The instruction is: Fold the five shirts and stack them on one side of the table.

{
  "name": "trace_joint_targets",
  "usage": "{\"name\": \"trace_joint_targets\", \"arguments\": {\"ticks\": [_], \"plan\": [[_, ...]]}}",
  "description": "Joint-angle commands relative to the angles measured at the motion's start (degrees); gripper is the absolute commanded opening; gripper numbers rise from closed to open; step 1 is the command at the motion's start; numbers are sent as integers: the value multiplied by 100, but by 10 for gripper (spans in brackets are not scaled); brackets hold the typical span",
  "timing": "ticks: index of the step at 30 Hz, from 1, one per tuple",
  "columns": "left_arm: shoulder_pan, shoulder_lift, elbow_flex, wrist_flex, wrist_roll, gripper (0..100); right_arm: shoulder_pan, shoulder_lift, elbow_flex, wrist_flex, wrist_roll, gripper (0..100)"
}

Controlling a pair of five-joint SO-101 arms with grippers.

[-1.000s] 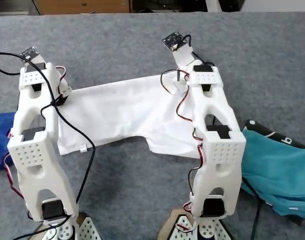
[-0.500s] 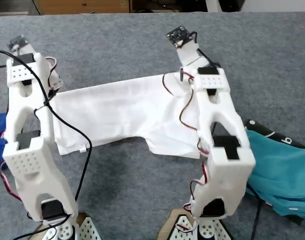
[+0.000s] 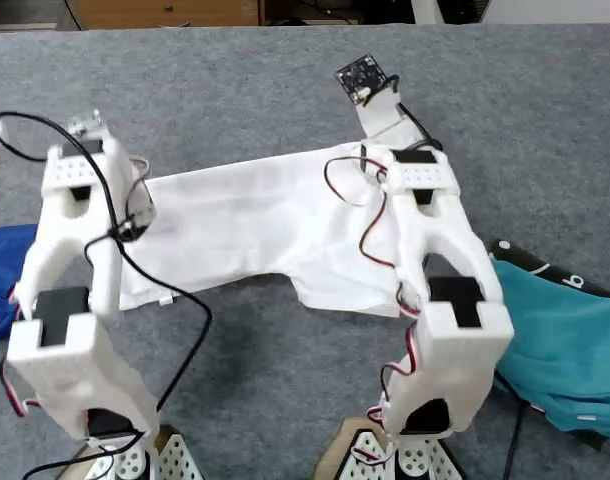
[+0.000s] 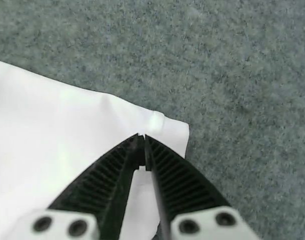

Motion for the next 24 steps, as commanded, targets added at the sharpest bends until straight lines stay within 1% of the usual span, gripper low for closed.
{"name": "trace_joint_targets", "arguments": {"ticks": [1,5,9,11,18,20,24], "plan": [[220,-901,1248,-721,-53,19,13,488,-954,484,-62,5],[264,-1156,1749,-993,-70,19,13,1200,-1868,1160,-62,5],[255,-910,1908,-1002,-624,19,22,1745,-2791,1952,-62,5],[220,-734,2013,-1011,-765,19,22,1956,-3178,2277,-62,5],[246,-646,2066,-1002,-949,19,154,2624,-4347,3051,-62,5],[255,-646,2075,-993,-1116,19,180,2774,-4637,3244,-62,5],[237,-646,2066,-993,-1275,19,180,2844,-5112,3798,53,5]]}}
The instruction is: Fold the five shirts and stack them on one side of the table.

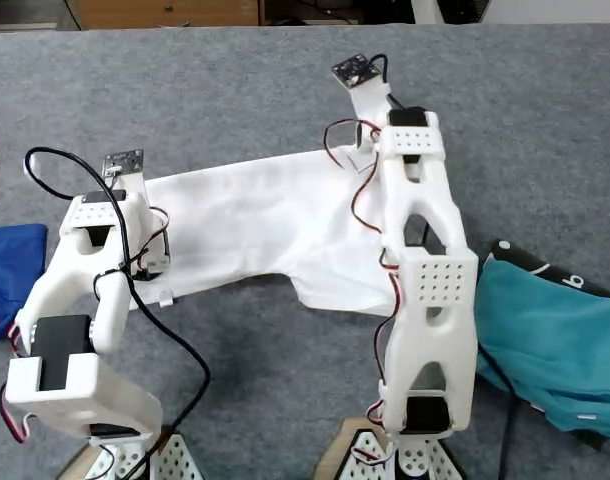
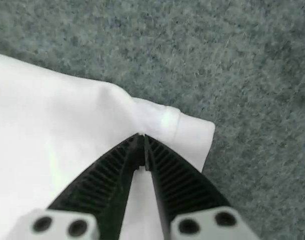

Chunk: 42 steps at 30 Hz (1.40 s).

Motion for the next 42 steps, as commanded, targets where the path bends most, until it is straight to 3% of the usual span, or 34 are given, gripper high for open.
{"name": "trace_joint_targets", "arguments": {"ticks": [1,12,20,26,29,33,38,42], "plan": [[-9,22,0,0,-79,19,127,-31,-646,484,264,5],[35,-1604,-835,967,-79,19,145,-822,-884,1222,703,5],[-211,-2721,-53,1073,-360,20,-198,-2220,-840,2646,1512,9],[-220,-4101,1705,-273,-554,20,-374,-2949,-391,3710,2163,19],[-220,-4523,2778,-1521,-536,20,-637,-3495,163,3859,2426,107],[-237,-4576,3675,-2945,26,20,-1103,-4435,1367,3868,2462,199],[-791,-4479,3552,-3156,527,20,-1912,-5851,3574,3780,2479,202],[-818,-4048,3508,-3543,615,20,-2475,-6993,5525,3086,2435,203]]}}
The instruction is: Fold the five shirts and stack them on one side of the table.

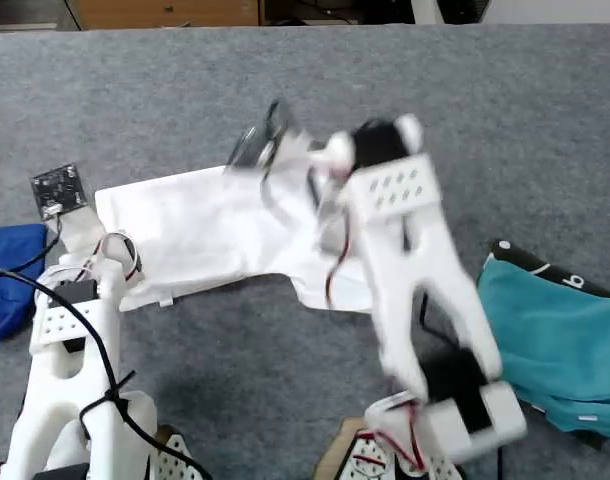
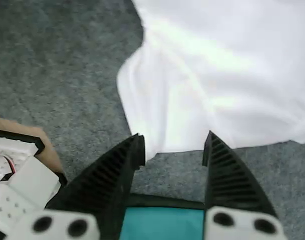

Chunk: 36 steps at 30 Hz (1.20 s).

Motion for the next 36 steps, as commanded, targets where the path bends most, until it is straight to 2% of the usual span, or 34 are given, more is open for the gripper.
{"name": "trace_joint_targets", "arguments": {"ticks": [1,8,13,19,36], "plan": [[-44,330,-132,-431,88,20,-338,-1121,1780,-571,18,203],[-70,1191,-800,-202,229,21,127,-1648,3916,-1846,255,203],[-70,1710,-1284,193,229,21,198,-1253,4295,-2787,308,203],[-88,1930,-1389,202,237,20,409,-268,4312,-3754,308,203],[-97,1930,-1389,202,211,20,435,655,4286,-4264,369,200]]}}
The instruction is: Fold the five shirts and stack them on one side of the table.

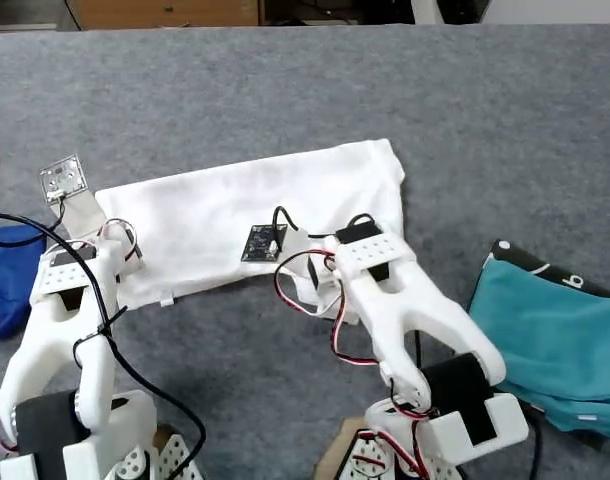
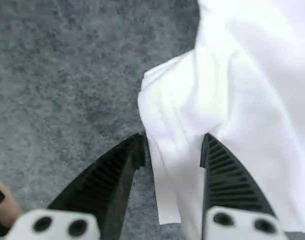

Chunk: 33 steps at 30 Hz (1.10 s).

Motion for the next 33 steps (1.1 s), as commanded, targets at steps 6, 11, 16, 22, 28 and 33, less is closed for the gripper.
{"name": "trace_joint_targets", "arguments": {"ticks": [6,11,16,22,28,33], "plan": [[-53,-22,-281,18,35,20,75,198,31,-141,158,196],[-79,-22,-264,18,35,20,92,207,31,-141,440,116],[-255,-22,-281,18,70,20,101,207,31,-158,457,108],[-255,-22,-281,18,70,20,101,198,31,-185,457,8],[-255,-22,-281,9,70,20,365,171,-295,-141,440,4],[-246,-22,-281,0,70,20,523,207,-1560,703,440,4]]}}
